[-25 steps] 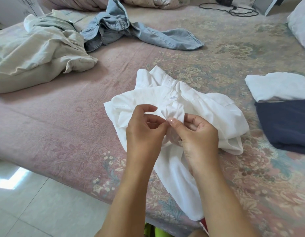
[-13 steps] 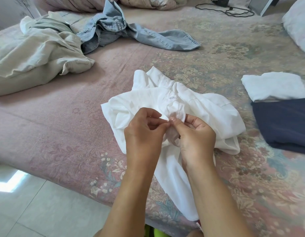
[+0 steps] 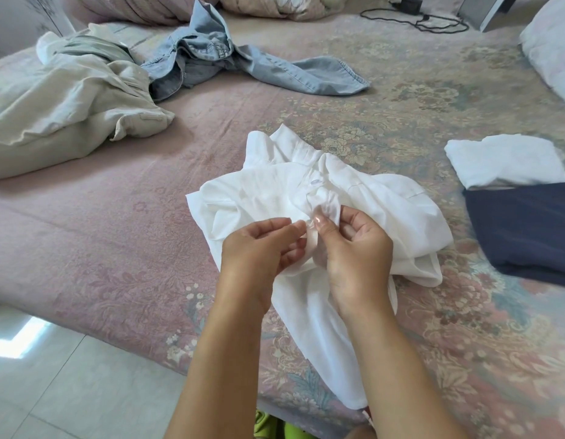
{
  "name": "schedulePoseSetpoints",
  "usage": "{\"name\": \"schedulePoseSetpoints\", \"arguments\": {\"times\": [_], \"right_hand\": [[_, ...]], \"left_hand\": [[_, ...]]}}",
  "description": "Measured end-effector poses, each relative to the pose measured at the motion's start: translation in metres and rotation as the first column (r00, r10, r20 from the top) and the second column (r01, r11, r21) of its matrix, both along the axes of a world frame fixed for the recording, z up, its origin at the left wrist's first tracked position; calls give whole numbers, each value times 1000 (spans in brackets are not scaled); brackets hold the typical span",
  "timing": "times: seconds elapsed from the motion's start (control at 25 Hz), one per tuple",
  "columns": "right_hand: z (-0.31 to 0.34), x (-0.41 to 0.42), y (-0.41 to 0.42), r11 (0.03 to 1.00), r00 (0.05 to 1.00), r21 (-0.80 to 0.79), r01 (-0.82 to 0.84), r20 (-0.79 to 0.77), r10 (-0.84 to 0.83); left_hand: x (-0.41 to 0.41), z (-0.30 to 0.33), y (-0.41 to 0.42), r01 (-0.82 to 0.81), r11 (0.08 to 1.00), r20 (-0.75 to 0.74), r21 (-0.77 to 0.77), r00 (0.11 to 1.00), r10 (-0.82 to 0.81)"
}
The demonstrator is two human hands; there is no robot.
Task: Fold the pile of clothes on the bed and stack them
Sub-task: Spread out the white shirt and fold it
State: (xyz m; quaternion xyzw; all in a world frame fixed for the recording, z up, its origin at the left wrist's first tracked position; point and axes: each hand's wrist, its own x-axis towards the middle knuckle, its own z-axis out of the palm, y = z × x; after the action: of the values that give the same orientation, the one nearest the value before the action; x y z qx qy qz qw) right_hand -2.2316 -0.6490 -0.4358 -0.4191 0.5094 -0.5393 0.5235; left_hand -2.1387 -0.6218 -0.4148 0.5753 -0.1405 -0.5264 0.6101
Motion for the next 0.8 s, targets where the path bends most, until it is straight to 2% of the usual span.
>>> {"name": "schedulePoseSetpoints", "arguments": {"times": [0.04,0.12,0.24,0.36,0.44,0.48,0.52,0.6,0.72,0.8], "right_hand": [[-1,-1,-1,1000,1000,4,-13,8,13],[-4,-3,-4,999,998,36,-36,46,35],[-5,-3,-5,998,998,53,-43,53,41],[-3,-2,-3,1000,1000,-13,-3,-8,3],[-3,-1,-2,997,995,-77,19,-95,-26],[-3,0,-1,994,990,-107,21,-139,-36],[-3,0,-1,991,983,-130,19,-178,-42],[-5,-1,-1,987,973,-163,1,-227,-38],[-6,0,-3,983,970,-182,-34,-243,-11],[-7,0,-5,979,969,-195,-56,-245,7]], "left_hand": [[1,1,-1,20,1000,-45,2,999,-20],[1,1,-2,54,998,12,-21,998,-54],[-2,-1,0,87,992,318,-87,947,-55],[-6,-4,5,156,984,677,-80,734,-61],[-8,-6,7,186,980,809,-76,585,-48],[-8,-7,6,189,979,836,-71,547,-45],[-9,-8,5,184,981,836,-58,547,-53],[-8,-7,3,170,985,738,-16,667,-103],[-3,-3,-1,184,982,396,32,900,-182],[1,1,-3,211,977,146,43,966,-215]]}}
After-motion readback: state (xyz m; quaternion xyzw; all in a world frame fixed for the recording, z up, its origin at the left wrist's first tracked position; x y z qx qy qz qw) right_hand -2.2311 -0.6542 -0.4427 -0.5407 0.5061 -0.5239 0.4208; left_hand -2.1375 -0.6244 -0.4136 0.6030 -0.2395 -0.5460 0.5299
